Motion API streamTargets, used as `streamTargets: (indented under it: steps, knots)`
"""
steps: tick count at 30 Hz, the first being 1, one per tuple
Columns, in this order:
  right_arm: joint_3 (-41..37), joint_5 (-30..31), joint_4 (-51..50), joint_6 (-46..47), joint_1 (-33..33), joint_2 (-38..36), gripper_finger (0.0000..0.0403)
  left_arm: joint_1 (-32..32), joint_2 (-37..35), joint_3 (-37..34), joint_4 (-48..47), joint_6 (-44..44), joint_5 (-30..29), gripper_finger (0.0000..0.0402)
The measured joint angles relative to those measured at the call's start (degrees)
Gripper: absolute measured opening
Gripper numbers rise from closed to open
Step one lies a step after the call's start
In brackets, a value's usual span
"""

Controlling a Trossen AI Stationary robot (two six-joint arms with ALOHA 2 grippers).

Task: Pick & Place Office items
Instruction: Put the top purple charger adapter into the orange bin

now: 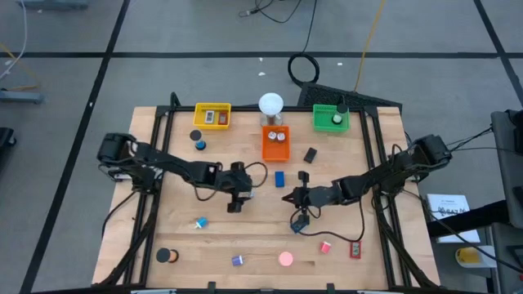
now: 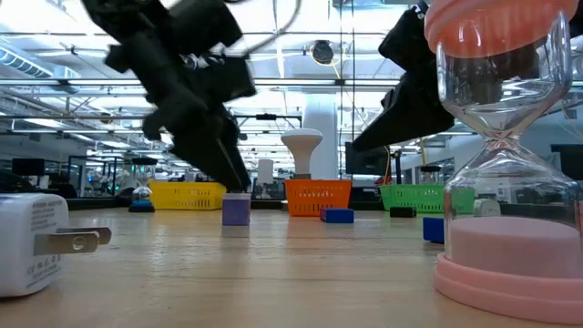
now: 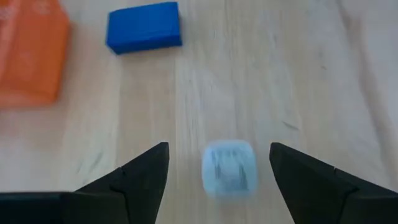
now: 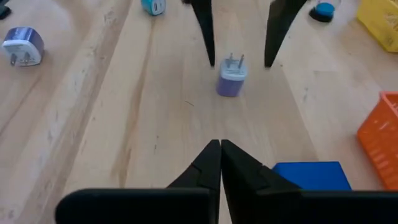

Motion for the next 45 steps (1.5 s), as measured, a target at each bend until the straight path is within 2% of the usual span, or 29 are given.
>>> streamTargets:
  steps: [7,19,25,29,32,38,45]
  knots:
    - [0.03,0.03,1.19,-1.05,0.00,-0.02,0.0002,-0.06,4.14,2.66,-2.72,2.31,0.13,0.0243]
    - [-0.01,0.01,1.52,-1.09,0.00,0.01,0.0002,-0.02,3.47,2.84,-3.59,1.98,0.02,0.0136]
    - [-0.01,-0.02,2.07,-1.07,0.00,0.01,0.0002,2.63,0.39,5.44,-4.48,-0.01,-0.08,0.0137]
    - [-0.01,-0.02,2.44,-1.09,0.00,0.01,0.0002,7.19,-1.54,10.00,-7.25,-1.32,-0.10,0.0143]
    - [-0.01,-0.03,2.77,-1.09,0.00,0.01,0.0002,11.22,-1.38,14.29,-10.63,0.79,-0.05,0.0140]
    - [-0.01,-0.04,2.79,-1.08,0.00,0.01,0.0002,17.86,3.04,21.11,-10.63,7.64,5.20,0.0137]
    - [-0.01,-0.15,2.63,-1.07,0.00,0.01,0.0002,21.79,12.47,26.97,-11.54,13.32,7.95,0.0137]
